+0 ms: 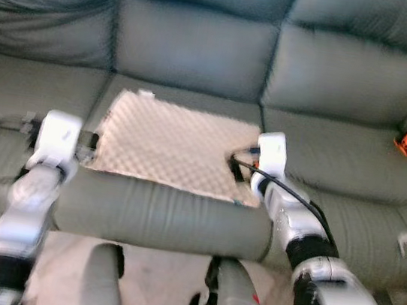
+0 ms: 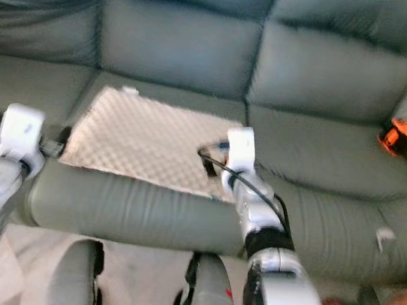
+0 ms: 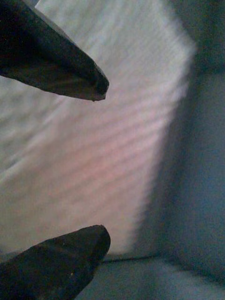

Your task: Move the pillow to the sofa

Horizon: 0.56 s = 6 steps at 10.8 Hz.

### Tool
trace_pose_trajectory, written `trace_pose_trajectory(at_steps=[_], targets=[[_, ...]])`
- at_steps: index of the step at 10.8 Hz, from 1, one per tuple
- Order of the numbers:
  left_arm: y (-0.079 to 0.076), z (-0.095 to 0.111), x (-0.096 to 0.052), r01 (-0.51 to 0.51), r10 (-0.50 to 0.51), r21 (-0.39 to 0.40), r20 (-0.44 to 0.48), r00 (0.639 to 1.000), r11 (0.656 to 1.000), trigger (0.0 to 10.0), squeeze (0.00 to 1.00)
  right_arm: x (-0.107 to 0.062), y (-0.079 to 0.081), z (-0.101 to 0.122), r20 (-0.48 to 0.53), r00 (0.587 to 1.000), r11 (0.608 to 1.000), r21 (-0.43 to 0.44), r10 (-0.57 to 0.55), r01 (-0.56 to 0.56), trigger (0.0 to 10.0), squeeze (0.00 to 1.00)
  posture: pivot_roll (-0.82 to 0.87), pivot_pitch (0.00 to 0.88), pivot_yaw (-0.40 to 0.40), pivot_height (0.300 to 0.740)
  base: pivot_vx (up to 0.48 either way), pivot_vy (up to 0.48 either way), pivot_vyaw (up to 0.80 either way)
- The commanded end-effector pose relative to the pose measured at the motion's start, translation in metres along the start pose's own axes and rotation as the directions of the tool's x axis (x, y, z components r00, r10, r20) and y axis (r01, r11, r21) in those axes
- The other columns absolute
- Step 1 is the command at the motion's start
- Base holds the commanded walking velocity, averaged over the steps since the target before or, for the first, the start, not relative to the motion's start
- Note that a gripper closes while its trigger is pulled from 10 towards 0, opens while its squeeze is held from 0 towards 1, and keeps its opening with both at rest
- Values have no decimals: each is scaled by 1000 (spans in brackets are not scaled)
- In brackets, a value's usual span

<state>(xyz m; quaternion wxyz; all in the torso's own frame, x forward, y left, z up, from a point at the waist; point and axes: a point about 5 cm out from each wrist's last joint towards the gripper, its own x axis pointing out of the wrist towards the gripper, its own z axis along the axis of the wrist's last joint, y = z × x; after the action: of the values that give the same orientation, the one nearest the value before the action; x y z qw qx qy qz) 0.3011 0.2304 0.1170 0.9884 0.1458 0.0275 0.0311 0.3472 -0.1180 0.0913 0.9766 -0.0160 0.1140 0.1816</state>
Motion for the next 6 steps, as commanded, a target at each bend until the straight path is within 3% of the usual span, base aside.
trace_pose_trajectory(at_steps=[1, 2, 3, 4, 6], targets=[[-2, -2, -1, -9, 9, -11, 3, 1000, 1000, 10000, 0, -8, 7, 1, 49, 998, 999, -22, 35, -34, 10000, 1000, -10, 0, -55, 622, 0, 0, 0], [-6, -4, -3, 2, -2, -42, 6, 1000, 999, 10000, 0, -19, 6, -4, 85, 996, 998, -60, 27, -22, 10000, 1000, -13, 0, -48, 622, 0, 0, 0], [-11, -12, -16, 26, -25, -89, 14, 1000, 996, 10000, 0, -49, 1, -14, 153, 987, 996, -72, -48, 60, 10000, 1000, -16, 0, -50, 622, 0, 0, 0], [-15, -22, -25, 53, -53, -145, 1, 999, 988, 10000, 0, -70, -4, -20, 180, 977, 983, -116, -117, 139, 10000, 0, -19, 0, -62, 622, 0, 0, 0], [-18, -26, -29, 84, -84, -194, 10, 996, 977, 10000, 0, -100, -13, -12, 262, 936, 957, -107, -235, 270, 10000, 0, -30, 0, -51, 622, 0, 0, 0]])
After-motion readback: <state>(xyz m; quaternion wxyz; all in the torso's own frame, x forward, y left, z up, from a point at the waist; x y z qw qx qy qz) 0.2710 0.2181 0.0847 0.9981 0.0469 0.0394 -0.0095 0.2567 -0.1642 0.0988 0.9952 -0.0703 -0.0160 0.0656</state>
